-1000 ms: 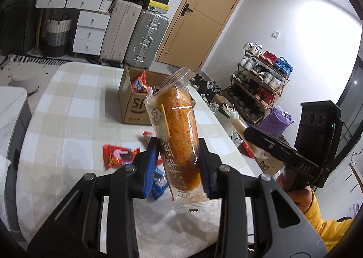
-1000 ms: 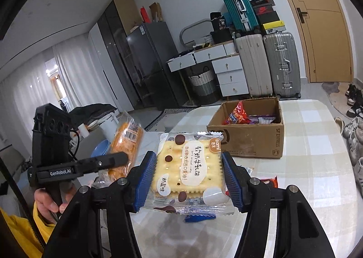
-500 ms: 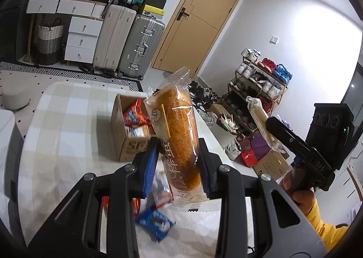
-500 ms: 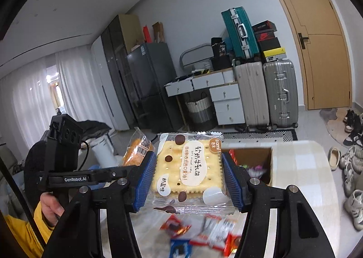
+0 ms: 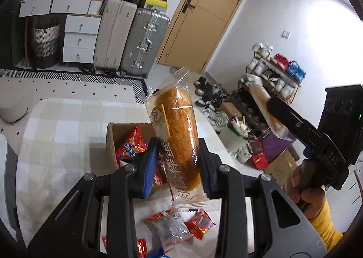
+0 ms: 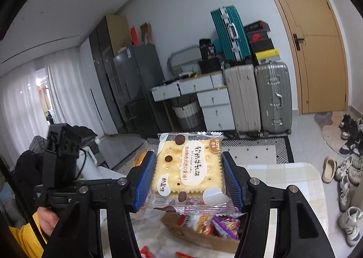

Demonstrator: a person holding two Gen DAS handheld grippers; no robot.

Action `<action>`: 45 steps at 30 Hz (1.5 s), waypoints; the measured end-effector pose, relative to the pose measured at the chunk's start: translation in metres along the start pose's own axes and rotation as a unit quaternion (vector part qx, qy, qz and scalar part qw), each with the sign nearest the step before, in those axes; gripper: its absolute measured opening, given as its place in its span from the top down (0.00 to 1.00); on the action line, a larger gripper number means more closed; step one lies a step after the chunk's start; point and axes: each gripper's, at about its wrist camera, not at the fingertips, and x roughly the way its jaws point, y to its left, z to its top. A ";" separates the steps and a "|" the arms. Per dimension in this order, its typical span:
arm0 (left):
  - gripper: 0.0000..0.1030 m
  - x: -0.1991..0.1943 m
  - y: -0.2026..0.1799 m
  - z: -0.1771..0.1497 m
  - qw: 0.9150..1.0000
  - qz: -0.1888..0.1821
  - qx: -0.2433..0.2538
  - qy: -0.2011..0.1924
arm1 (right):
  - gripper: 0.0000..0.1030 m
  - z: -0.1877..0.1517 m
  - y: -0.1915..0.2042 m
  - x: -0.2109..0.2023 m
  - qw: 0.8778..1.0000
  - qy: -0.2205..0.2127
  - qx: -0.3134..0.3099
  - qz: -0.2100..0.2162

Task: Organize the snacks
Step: 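Lift the bread roll and cracker pack and carry them over the box, then lower both packs into the box and open both grippers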

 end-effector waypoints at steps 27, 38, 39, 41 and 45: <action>0.71 0.210 0.049 0.007 0.990 0.072 -0.028 0.117 | 0.42 -0.060 -0.083 0.156 0.984 0.167 0.064 -0.028; 0.70 0.242 0.064 -0.003 0.989 0.076 -0.036 0.124 | 0.42 -0.077 -0.080 0.167 0.980 0.188 0.062 -0.030; 0.70 0.245 0.064 -0.003 0.989 0.076 -0.036 0.124 | 0.42 -0.077 -0.080 0.168 0.980 0.189 0.062 -0.030; 0.70 0.248 0.065 -0.003 0.989 0.078 -0.035 0.123 | 0.42 -0.077 -0.077 0.167 0.979 0.191 0.060 -0.031; 0.70 0.251 0.070 -0.005 0.988 0.077 -0.050 0.122 | 0.42 -0.079 -0.078 0.164 0.980 0.190 0.059 -0.032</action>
